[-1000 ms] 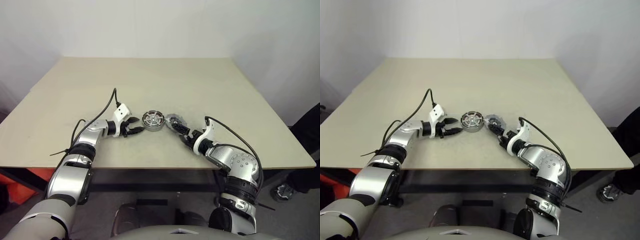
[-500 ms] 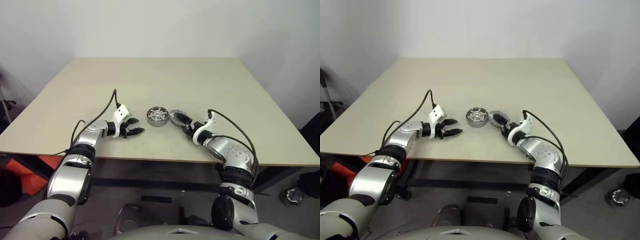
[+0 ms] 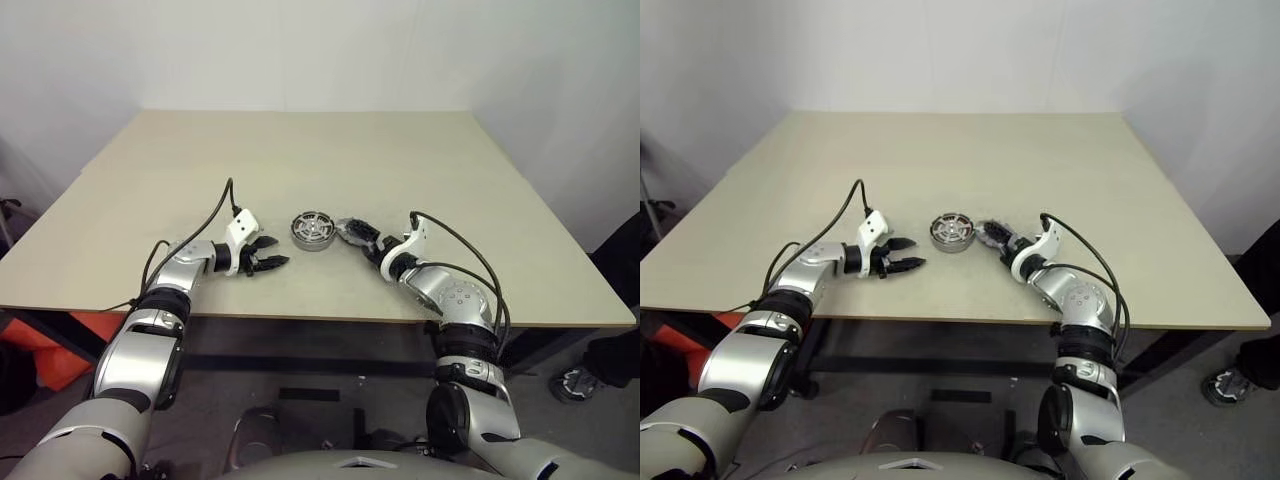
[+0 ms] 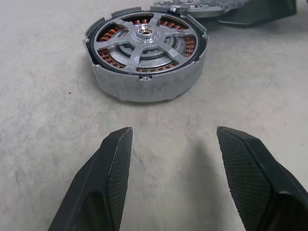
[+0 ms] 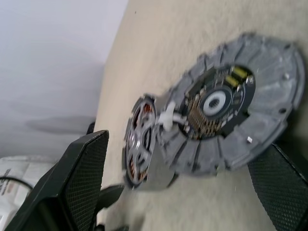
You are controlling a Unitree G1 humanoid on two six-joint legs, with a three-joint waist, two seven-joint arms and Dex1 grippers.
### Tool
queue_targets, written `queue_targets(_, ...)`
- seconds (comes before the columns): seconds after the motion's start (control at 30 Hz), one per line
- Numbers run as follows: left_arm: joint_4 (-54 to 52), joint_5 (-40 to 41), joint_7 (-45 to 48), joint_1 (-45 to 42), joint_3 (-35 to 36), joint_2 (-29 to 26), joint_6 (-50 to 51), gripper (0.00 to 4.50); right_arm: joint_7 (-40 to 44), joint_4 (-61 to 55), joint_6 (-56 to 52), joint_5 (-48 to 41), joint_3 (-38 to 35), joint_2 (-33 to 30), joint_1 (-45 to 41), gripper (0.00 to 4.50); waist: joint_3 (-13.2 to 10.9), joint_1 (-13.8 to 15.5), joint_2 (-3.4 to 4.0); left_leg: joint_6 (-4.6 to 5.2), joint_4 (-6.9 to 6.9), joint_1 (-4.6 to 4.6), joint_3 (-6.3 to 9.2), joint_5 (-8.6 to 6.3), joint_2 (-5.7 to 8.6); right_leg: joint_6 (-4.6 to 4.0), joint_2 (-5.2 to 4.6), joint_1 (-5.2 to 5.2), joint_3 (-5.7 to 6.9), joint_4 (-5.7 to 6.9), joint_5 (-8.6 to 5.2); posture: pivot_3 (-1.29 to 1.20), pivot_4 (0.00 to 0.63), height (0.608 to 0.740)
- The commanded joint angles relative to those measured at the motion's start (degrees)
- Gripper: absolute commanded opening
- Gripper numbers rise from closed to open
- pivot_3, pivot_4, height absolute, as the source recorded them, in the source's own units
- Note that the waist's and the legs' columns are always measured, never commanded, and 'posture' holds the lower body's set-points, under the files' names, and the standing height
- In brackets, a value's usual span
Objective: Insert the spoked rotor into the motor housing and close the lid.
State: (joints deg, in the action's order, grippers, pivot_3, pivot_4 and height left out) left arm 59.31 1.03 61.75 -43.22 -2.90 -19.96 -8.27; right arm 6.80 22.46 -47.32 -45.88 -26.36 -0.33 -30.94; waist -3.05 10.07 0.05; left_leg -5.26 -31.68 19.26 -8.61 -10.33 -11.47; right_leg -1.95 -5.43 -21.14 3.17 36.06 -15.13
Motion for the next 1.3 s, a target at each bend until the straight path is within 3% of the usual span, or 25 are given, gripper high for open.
queue_targets(0.03,-2.3,0.6,0.1,-0.5,0.3,-0.4,-0.5,2.98,0.1,4.2,5.3,3.9,0.1,-2.6,-1.2,4.48,0.0,0.0,0.00,0.01,0.04,0.00,0.00,-0.01,-0.02,0.02,0.02,0.06,0.01,-0.15,0.07,0.00,0.000,0.740)
queue_targets(0.37,-3.2,0.7,-0.1,-0.1,0.4,-0.3,0.0,2.98,7.5,10.6,13.6,6.6,3.6,-4.1,-5.8,4.48,0.0,-0.1,0.01,0.19,0.13,0.47,-0.14,0.17,-0.08,-0.07,0.10,-0.20,0.08,-0.57,0.49,0.00,0.000,0.740)
queue_targets(0.57,-3.1,0.7,-0.2,-0.1,0.4,-0.3,0.2,2.98,11.4,4.4,13.4,6.7,6.6,-2.7,-6.0,4.48,0.0,-0.5,0.04,0.67,0.12,1.11,-0.18,0.47,-0.17,-0.27,0.27,-0.84,0.14,-0.58,0.63,0.00,0.000,0.740)
queue_targets(0.7,-2.8,0.7,-0.5,-0.2,0.4,-0.2,0.1,2.98,11.3,-2.5,10.5,5.5,8.6,-1.1,-5.8,4.48,0.0,-1.4,0.06,1.05,-0.15,2.11,-0.17,0.56,-0.31,-0.04,0.56,-1.59,0.44,-0.39,0.80,0.00,0.000,0.740)
queue_targets(0.97,-2.5,0.6,-1.1,-0.2,0.5,-0.1,0.1,2.98,8.4,-11.3,4.5,4.9,12.7,2.7,-6.0,4.48,-0.1,-1.5,0.10,1.21,-0.24,2.10,-0.05,0.45,-0.55,-0.14,0.92,-1.57,0.59,-0.36,0.75,0.00,0.000,0.740)
queue_targets(1.3,-2.4,0.9,-2.0,0.3,1.0,-0.6,-0.2,2.98,5.6,-7.8,7.3,10.6,16.8,6.5,-6.9,4.48,-0.1,-1.6,0.13,1.18,-0.26,2.07,-0.05,0.46,-0.52,-0.14,0.91,-1.50,0.55,-0.37,0.75,0.00,0.000,0.740)
